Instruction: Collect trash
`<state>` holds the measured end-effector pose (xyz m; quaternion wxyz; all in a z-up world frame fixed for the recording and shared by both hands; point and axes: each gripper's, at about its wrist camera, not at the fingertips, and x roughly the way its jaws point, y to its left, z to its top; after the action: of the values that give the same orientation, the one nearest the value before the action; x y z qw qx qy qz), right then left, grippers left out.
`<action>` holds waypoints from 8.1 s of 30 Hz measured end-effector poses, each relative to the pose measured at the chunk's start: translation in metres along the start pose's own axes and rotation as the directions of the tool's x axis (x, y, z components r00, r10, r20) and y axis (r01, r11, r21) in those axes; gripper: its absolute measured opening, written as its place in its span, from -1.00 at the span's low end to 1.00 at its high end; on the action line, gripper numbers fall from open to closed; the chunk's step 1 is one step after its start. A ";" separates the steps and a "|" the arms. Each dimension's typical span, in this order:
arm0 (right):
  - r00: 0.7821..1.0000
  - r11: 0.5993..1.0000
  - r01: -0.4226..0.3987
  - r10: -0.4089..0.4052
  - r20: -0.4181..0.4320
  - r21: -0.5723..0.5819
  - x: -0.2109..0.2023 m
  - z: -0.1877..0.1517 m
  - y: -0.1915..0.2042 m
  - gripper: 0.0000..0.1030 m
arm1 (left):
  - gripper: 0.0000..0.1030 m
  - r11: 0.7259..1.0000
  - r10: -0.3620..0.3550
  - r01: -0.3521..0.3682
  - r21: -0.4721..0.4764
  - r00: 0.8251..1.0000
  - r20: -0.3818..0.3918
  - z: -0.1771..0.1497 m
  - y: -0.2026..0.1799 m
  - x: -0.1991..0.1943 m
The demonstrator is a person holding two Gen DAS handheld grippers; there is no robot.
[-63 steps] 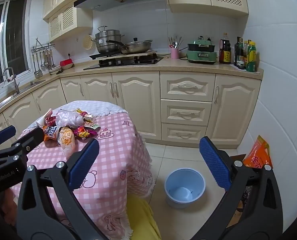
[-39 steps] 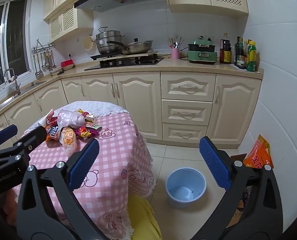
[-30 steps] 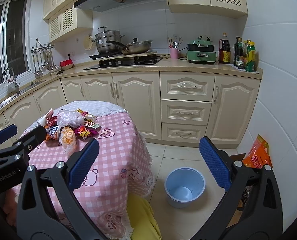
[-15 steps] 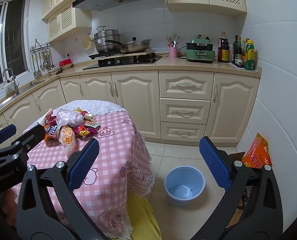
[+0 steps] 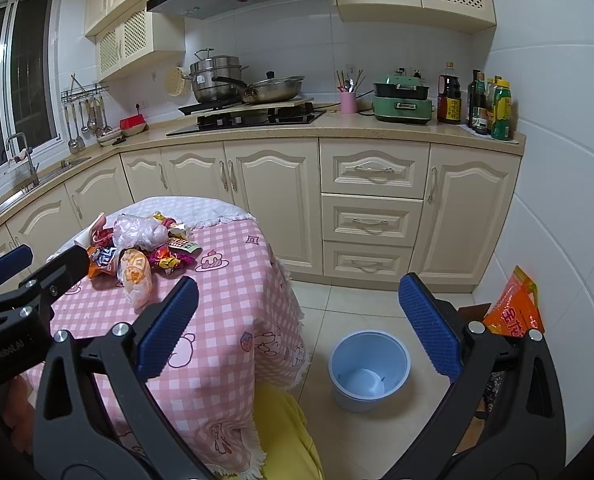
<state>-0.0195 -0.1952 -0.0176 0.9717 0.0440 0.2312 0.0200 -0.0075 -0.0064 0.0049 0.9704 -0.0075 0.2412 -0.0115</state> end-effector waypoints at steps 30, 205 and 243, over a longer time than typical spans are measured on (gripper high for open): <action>1.000 1.000 0.002 -0.002 -0.014 -0.005 0.004 0.001 0.002 0.91 | 0.91 1.000 -0.015 0.015 -0.011 1.000 -0.018 -0.002 0.005 0.006; 0.887 0.925 0.153 0.026 -0.461 0.348 0.176 -0.029 -0.195 -0.16 | -0.08 0.931 -0.337 0.361 -0.050 0.800 -0.498 -0.016 -0.153 0.235; 0.811 0.802 0.347 0.003 -0.585 0.486 0.191 -0.092 -0.309 0.37 | 0.22 0.960 -0.194 0.282 0.006 0.674 -0.713 -0.079 -0.249 0.359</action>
<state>0.1147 -0.4848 -0.2144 0.7987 0.3035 0.5029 -0.1310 0.2683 -0.2656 -0.2280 0.7928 0.0220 0.5894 -0.1535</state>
